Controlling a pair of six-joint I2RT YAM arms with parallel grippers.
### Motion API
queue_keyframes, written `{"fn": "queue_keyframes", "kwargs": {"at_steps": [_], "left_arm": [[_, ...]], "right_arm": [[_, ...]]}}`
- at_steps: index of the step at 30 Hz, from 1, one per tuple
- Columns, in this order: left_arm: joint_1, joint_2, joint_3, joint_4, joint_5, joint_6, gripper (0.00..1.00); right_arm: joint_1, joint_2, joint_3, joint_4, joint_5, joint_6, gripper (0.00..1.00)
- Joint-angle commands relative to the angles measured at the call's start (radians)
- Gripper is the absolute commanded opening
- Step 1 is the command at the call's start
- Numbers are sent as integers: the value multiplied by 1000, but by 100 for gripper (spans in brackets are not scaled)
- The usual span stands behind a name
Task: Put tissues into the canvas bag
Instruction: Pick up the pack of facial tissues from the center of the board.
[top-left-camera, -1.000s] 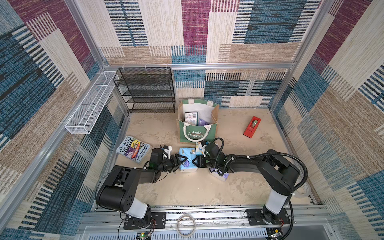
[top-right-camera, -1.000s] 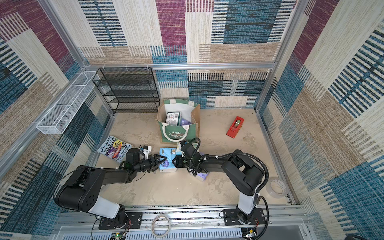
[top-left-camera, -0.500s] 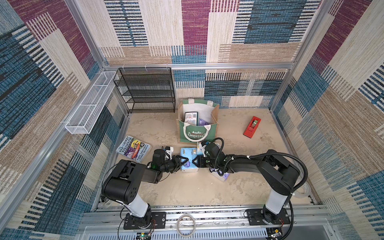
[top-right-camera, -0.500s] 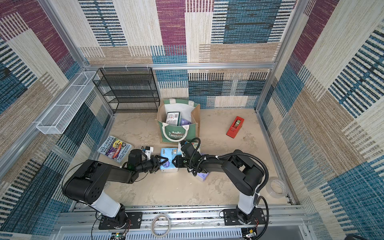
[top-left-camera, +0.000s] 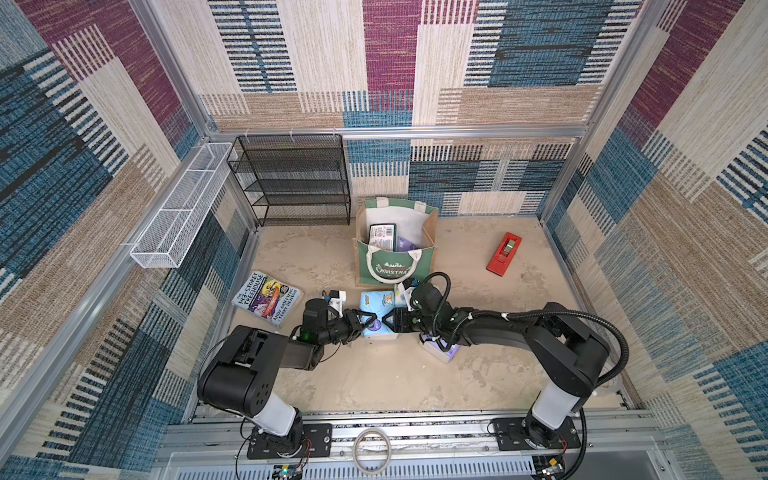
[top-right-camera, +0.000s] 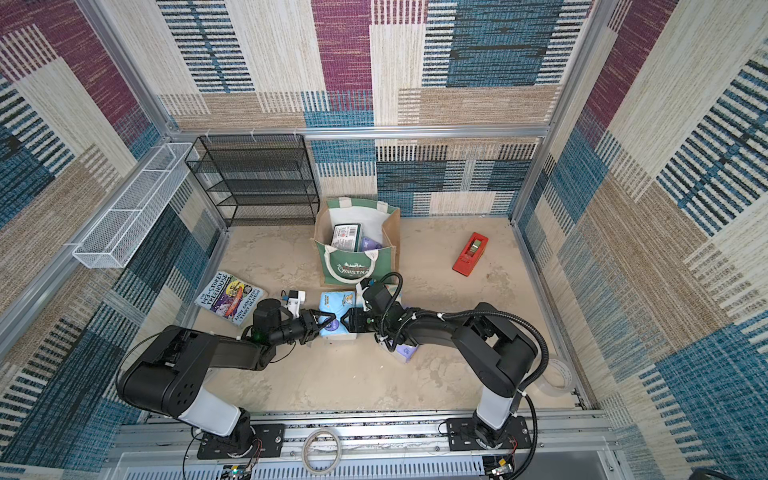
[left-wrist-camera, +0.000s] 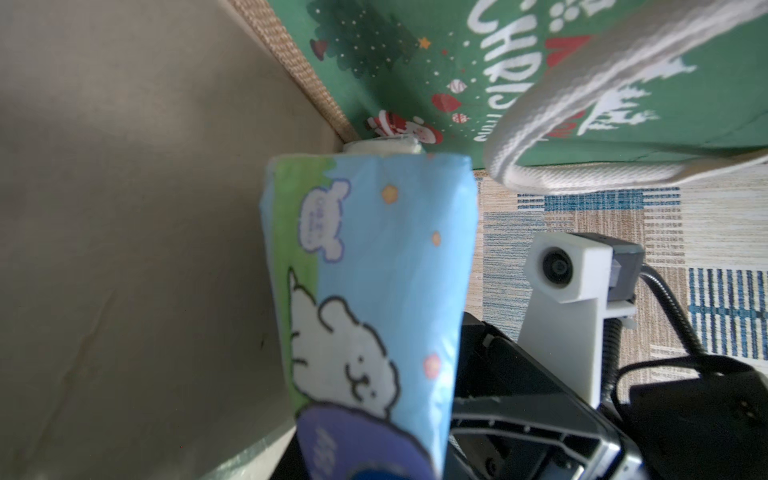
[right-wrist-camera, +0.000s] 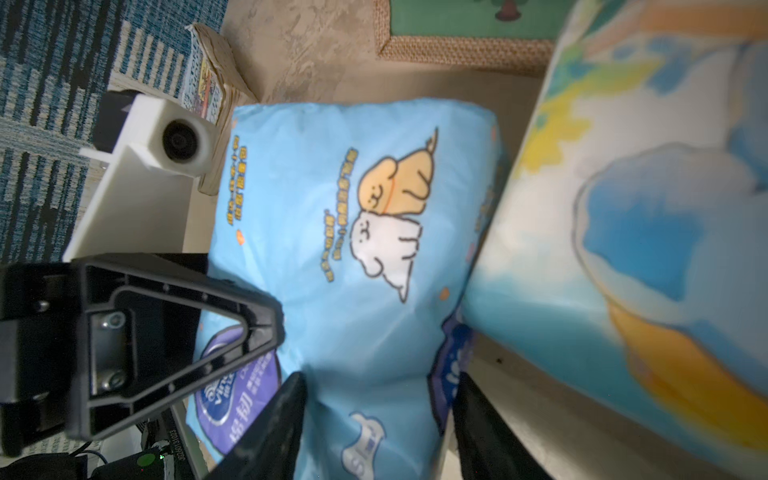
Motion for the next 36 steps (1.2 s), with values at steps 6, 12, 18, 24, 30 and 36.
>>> {"fn": "queue_keyframes", "kwargs": {"at_steps": [6,12,18,24,30,36], "left_arm": [[2,-105,7,-65,-6,41,27],[6,-213,22,-184,-30,64,27],[8,-370,49,-384,-80,102,27],[8,-509,89,-539,-125,128,25],[11,-570,166,-652,-136,151,25],[12,-598,280,-763,-129,193,25]], "right_arm": [[2,-90,6,-23,34,-61,79],[2,-179,17,-59,74,-118,86],[2,-266,52,-136,151,-170,86],[-7,-321,108,-196,190,-215,85],[-50,-365,169,-232,208,-268,84],[-105,-336,315,-365,337,-362,78]]}}
